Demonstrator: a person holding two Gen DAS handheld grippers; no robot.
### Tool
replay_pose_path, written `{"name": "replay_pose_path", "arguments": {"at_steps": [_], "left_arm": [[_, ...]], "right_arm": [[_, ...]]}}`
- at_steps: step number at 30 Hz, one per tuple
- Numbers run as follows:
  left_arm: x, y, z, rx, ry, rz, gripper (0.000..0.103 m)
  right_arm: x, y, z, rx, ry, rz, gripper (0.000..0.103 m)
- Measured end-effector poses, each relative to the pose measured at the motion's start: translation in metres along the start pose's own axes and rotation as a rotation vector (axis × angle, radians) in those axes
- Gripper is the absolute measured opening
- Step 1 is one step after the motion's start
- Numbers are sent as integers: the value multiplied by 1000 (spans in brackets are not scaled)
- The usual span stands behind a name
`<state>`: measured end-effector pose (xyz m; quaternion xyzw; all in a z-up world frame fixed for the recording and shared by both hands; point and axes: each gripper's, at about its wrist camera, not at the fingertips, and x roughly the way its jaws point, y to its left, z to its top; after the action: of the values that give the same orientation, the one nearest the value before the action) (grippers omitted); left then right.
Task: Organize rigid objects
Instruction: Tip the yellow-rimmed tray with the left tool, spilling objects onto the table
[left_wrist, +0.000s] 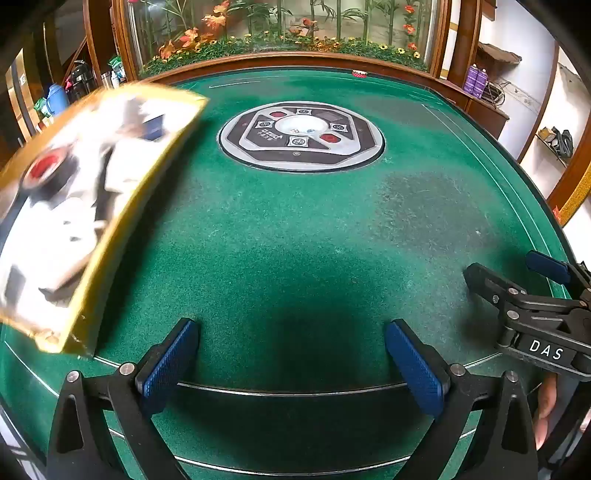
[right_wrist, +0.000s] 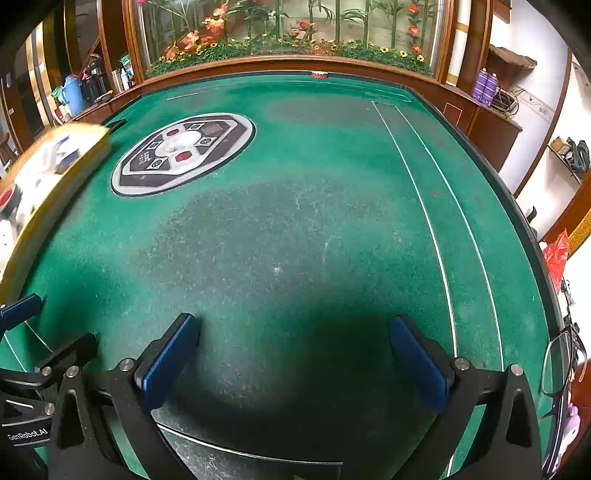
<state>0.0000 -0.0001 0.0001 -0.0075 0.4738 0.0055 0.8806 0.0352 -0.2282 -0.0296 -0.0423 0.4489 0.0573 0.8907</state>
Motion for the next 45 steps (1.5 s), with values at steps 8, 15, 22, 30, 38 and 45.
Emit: {"name": "replay_pose_path", "arguments": {"at_steps": [8, 15, 22, 30, 38, 45], "left_arm": [[0, 0, 0, 0, 1, -1, 103], [0, 0, 0, -1, 1, -1, 103], [-1, 5, -1, -1, 3, -2, 103], [-3, -1, 5, 0, 3, -2, 103], [0, -2, 5, -1, 4, -3, 103], [1, -1, 3, -1, 3, -3, 103]], "right_arm": [[0, 0, 0, -1, 0, -2, 103], [0, -1, 0, -1, 0, -2, 103], [2, -2, 0, -2, 1, -3, 103], [1, -1, 2, -2, 2, -3, 103], [0, 0, 1, -1, 1, -2, 103], [0, 1, 1, -2, 0, -2, 103]]}}
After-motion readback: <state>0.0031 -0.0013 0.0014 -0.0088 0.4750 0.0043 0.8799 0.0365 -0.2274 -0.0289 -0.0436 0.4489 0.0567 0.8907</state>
